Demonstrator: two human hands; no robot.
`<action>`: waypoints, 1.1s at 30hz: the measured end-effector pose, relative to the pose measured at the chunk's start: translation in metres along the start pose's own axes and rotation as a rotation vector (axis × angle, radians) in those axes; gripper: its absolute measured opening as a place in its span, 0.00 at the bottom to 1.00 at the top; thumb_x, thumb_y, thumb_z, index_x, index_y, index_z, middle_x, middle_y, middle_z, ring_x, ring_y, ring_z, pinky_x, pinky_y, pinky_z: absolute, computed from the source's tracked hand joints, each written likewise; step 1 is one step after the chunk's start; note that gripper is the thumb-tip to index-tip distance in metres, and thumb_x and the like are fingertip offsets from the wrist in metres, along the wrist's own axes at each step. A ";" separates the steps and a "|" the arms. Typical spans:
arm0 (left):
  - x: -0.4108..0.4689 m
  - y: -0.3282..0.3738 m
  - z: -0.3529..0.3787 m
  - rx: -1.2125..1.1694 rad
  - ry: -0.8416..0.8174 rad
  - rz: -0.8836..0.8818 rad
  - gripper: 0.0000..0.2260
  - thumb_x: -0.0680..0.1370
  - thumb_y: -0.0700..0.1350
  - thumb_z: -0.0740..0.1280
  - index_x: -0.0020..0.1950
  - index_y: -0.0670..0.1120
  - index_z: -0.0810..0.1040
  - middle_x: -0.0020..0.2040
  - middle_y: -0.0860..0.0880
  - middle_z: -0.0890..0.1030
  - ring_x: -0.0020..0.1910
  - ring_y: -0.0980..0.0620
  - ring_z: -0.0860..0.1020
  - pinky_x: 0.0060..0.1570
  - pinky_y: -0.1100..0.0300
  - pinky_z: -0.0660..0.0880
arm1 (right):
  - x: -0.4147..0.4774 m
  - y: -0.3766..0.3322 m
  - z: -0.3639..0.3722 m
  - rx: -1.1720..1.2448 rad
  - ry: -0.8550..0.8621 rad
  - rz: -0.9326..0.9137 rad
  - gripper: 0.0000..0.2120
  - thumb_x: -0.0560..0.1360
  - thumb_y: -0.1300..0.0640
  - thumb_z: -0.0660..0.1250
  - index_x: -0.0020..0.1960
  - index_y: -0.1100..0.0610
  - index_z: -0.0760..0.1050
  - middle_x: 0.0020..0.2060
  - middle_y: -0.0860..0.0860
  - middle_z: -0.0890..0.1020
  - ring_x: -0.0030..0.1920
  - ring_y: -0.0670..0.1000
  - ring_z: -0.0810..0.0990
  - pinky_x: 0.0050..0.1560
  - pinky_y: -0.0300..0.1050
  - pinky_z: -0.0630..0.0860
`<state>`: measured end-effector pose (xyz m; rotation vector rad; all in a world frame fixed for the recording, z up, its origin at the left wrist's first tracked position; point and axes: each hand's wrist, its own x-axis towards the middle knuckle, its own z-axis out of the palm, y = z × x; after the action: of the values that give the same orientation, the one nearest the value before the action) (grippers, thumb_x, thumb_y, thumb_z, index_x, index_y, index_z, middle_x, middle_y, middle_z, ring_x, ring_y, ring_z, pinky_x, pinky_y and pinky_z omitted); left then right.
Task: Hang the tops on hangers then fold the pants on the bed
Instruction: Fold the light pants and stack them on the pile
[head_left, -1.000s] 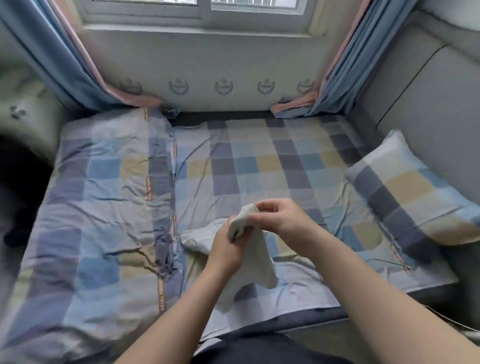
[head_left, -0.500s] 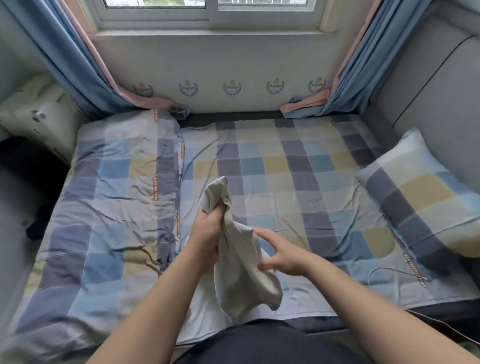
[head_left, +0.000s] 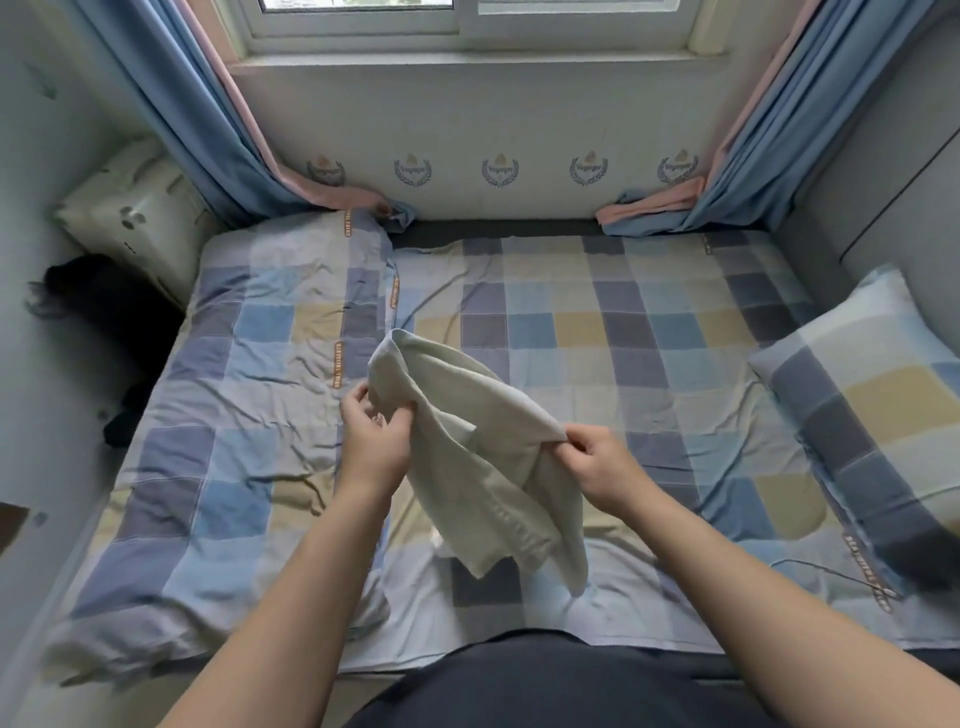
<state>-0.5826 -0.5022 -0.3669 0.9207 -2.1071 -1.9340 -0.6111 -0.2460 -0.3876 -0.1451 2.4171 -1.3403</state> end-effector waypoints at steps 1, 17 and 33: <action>-0.003 -0.001 0.001 0.117 0.030 0.044 0.26 0.78 0.47 0.71 0.74 0.49 0.66 0.70 0.49 0.74 0.67 0.49 0.74 0.65 0.51 0.73 | 0.000 -0.007 -0.005 0.069 0.026 -0.007 0.11 0.81 0.60 0.63 0.46 0.56 0.83 0.38 0.53 0.82 0.39 0.49 0.76 0.41 0.47 0.70; -0.060 -0.001 0.075 0.181 -0.389 0.165 0.10 0.77 0.51 0.66 0.52 0.46 0.78 0.44 0.44 0.83 0.44 0.45 0.81 0.47 0.40 0.78 | -0.004 -0.071 -0.039 0.754 0.013 -0.011 0.07 0.81 0.62 0.66 0.55 0.61 0.81 0.46 0.60 0.86 0.47 0.59 0.87 0.41 0.48 0.83; -0.043 0.051 0.072 -0.470 -0.312 -0.337 0.08 0.86 0.45 0.61 0.60 0.47 0.78 0.54 0.42 0.84 0.48 0.45 0.85 0.38 0.52 0.83 | -0.044 0.003 0.025 -0.111 0.048 0.024 0.09 0.77 0.54 0.68 0.56 0.45 0.77 0.48 0.46 0.82 0.49 0.51 0.80 0.46 0.43 0.75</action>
<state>-0.6000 -0.4189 -0.3183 0.9626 -1.5677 -2.7379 -0.5614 -0.2524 -0.3904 -0.1142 2.5259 -1.2134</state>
